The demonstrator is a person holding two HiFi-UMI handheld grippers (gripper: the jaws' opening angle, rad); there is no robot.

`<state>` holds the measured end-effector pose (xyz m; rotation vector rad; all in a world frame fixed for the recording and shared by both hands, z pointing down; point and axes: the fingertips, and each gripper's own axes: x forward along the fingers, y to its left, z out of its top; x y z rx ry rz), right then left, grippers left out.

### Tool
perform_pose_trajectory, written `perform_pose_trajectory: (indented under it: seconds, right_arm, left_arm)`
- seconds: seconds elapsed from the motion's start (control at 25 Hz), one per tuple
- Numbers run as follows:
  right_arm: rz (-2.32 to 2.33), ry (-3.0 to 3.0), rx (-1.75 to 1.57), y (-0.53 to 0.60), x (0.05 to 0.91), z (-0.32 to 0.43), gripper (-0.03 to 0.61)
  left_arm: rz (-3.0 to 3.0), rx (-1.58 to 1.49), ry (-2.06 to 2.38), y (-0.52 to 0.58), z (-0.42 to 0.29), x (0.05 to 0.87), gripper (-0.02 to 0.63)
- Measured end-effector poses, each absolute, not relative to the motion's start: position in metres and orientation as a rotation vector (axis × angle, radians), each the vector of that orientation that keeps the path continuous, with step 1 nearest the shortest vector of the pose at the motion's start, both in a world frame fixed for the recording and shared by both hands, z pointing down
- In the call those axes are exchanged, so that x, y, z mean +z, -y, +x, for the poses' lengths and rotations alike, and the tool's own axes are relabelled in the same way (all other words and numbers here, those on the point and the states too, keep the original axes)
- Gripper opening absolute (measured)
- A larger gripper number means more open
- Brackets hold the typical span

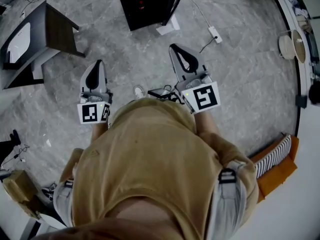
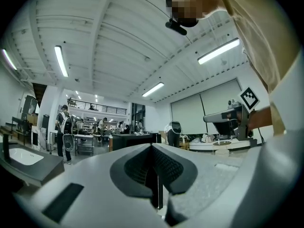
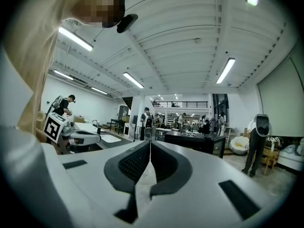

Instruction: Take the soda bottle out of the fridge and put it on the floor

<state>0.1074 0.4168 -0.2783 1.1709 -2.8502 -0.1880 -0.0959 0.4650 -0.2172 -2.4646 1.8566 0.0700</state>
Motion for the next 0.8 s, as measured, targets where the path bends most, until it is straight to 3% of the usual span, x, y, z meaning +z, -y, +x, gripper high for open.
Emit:
perform_pose_trajectory:
  seconds: [0.8]
  right_arm:
    - [1.258, 2.772, -0.298, -0.437, -0.295, 0.053, 0.002]
  left_arm:
    - [-2.531, 0.147, -1.715, -0.471, -0.142, -0.213, 0.002]
